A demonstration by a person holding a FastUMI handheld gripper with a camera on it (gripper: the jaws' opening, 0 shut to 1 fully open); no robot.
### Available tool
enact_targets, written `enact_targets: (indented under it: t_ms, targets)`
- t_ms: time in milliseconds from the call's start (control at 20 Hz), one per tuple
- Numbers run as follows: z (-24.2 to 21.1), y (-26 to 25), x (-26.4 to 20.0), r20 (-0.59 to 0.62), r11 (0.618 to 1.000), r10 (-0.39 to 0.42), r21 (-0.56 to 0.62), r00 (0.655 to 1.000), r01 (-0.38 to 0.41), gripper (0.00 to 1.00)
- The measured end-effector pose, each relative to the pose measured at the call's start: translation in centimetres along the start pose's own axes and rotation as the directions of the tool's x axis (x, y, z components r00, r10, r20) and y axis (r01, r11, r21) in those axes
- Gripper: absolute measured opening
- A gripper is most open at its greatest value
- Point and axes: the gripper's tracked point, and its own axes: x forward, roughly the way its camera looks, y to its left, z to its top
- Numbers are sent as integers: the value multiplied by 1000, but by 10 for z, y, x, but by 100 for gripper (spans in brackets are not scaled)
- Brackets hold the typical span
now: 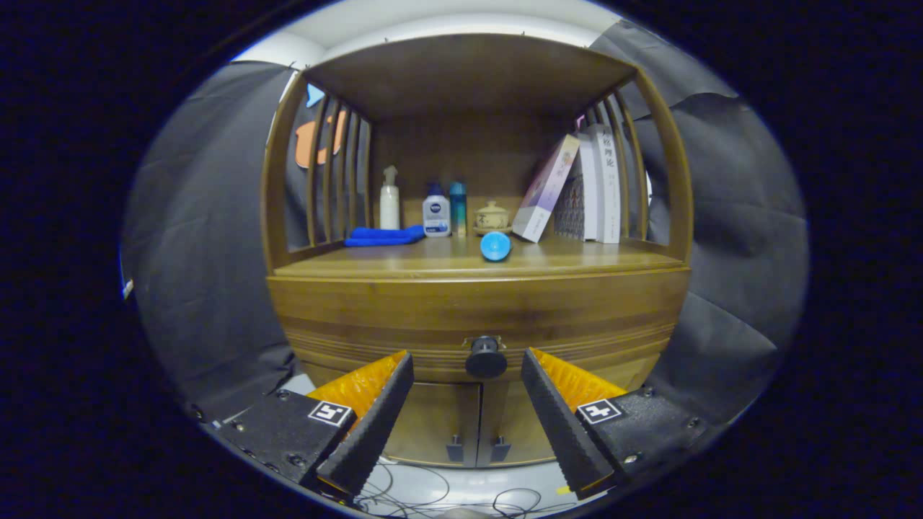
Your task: Pull open the drawer, take out the items inside it, and place them on the countertop above the cabinet.
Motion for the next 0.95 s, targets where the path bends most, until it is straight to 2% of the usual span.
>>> enact_targets:
  t_ms: [150,250,400,500,950]
  targets:
    - [15,-3,-62,25,997,37,66,999,-39,99]
    - [28,-9,-96,53,997,50,58,997,-53,99]
    - [36,-31,-137,83,1000,0,11,997,-1,99]
    - [42,-33,-163,106,1000,8,0,994,-8,99]
    - [54,-40,-234,171,999,29,11,985,-31,99]
